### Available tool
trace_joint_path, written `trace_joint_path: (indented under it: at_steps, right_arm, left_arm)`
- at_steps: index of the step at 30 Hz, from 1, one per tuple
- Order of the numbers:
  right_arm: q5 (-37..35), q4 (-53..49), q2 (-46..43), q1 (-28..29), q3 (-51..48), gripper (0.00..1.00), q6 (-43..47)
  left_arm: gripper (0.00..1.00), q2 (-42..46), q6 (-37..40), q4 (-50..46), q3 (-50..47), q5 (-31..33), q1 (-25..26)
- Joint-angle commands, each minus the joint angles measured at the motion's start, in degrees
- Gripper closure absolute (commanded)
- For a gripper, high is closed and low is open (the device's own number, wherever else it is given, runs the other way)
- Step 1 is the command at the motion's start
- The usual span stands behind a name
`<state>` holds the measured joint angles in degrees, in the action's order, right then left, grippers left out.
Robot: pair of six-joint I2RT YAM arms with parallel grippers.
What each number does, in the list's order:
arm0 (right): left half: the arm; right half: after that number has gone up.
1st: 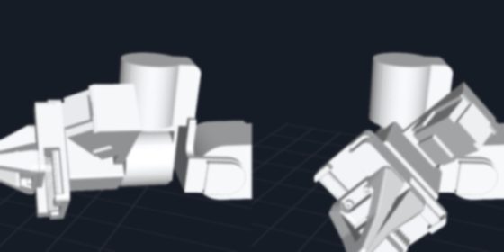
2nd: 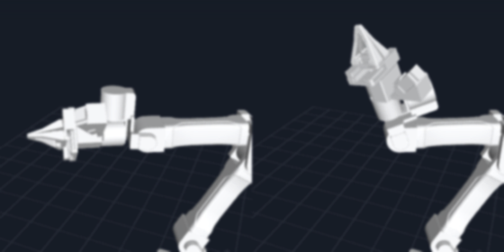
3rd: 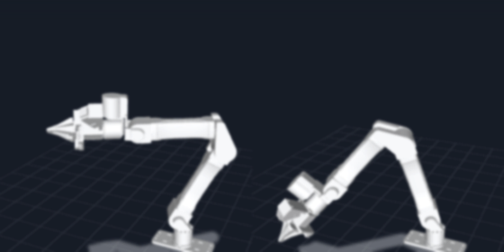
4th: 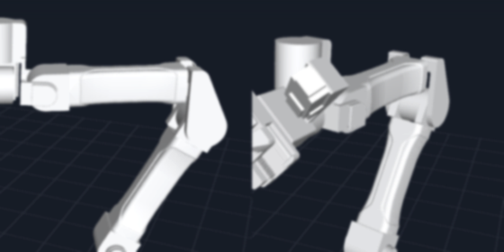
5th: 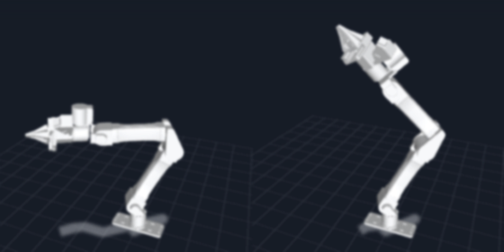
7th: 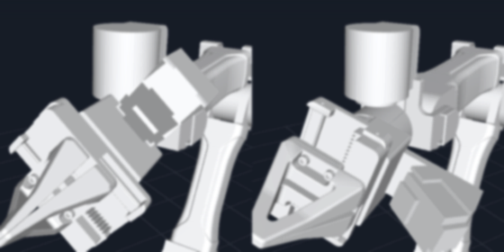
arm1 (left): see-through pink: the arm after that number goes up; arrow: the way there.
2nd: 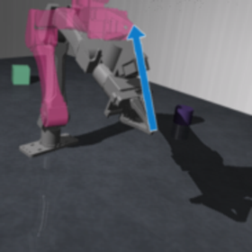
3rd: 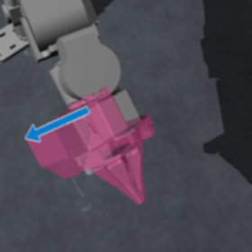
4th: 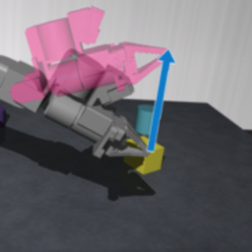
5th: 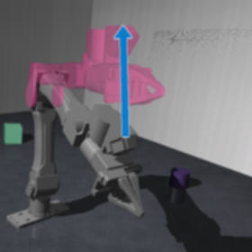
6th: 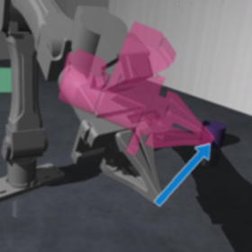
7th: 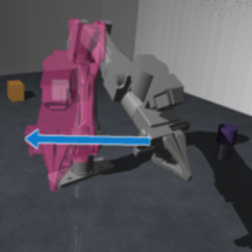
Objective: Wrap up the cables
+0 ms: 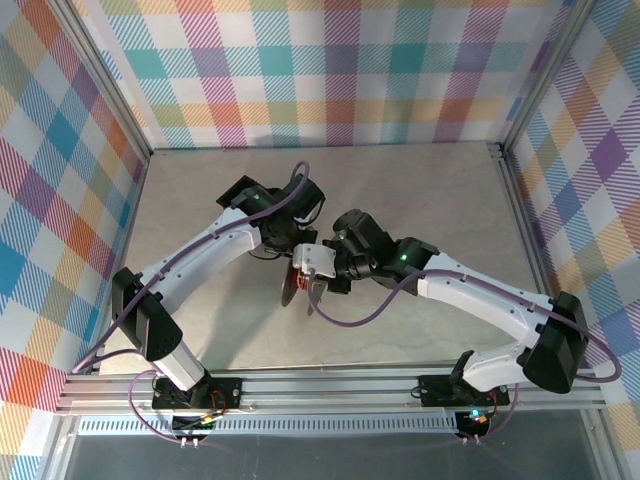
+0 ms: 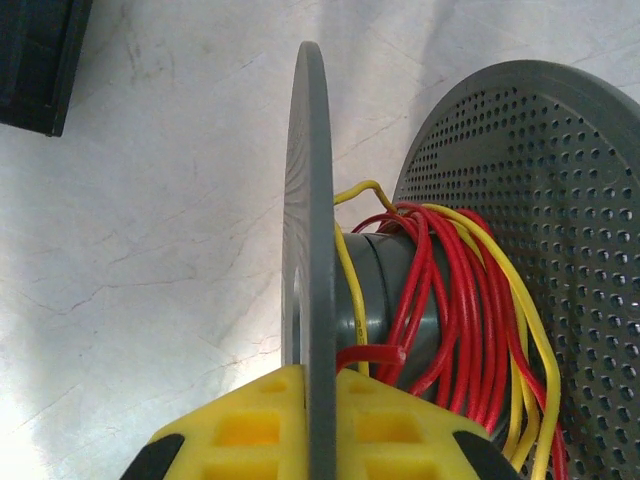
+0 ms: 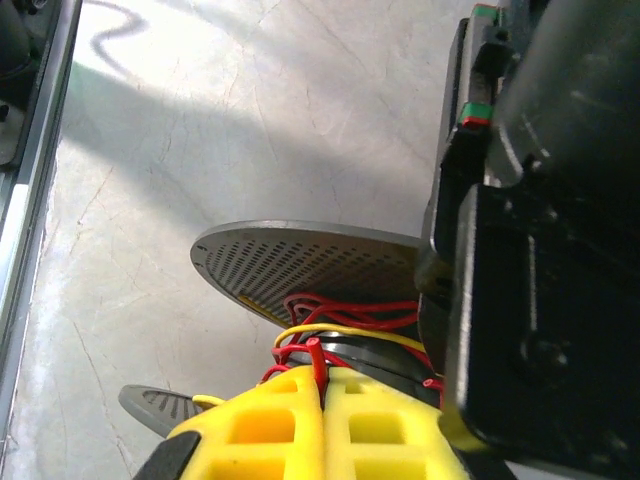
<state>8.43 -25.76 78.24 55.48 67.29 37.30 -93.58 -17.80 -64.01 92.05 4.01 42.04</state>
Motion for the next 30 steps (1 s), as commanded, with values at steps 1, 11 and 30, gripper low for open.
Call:
trace_joint_path:
  at_steps: [1, 11, 30]
  right_arm:
    - [7.7, -6.4, 3.1, 4.7, -0.5, 1.0, -2.7]
    - [-15.6, -10.2, 10.9, 12.3, 1.5, 1.0, 2.3]
    - [-26.3, -17.2, 25.1, 18.7, 9.4, 1.0, 7.5]
  left_arm:
    - [1.0, 4.1, -5.5, 13.6, 1.6, 1.2, -2.1]
    - [1.0, 4.8, -7.9, 14.9, 0.8, 0.1, -3.4]
    - [1.0, 5.1, -8.8, 15.8, -0.7, -1.2, -4.5]
